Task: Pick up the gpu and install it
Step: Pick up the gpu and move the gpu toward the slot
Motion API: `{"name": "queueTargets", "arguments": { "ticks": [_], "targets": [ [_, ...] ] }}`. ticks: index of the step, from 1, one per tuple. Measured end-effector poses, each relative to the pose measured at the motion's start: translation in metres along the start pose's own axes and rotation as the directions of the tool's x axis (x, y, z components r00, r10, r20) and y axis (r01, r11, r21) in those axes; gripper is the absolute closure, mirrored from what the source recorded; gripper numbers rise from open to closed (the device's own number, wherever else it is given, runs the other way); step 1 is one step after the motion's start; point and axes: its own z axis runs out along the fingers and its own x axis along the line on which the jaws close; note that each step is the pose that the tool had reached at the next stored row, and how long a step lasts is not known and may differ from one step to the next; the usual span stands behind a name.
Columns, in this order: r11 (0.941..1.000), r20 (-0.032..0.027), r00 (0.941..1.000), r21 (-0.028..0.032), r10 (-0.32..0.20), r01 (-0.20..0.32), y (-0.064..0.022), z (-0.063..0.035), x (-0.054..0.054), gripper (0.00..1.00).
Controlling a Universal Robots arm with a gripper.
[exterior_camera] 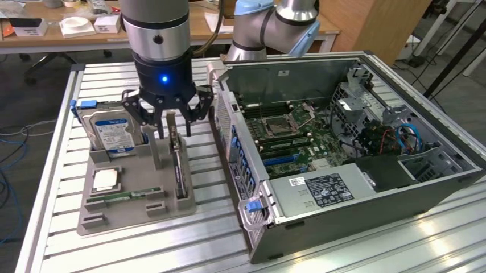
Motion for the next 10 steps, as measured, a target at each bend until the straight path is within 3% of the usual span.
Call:
{"name": "queueTargets", "arguments": {
  "ticks": [10],
  "targets": [
    [1.0000, -0.0001, 1.0000, -0.0015, 0.000, 0.000, -0.0005, 0.0060, 0.0001, 0.47]
  ]
}}
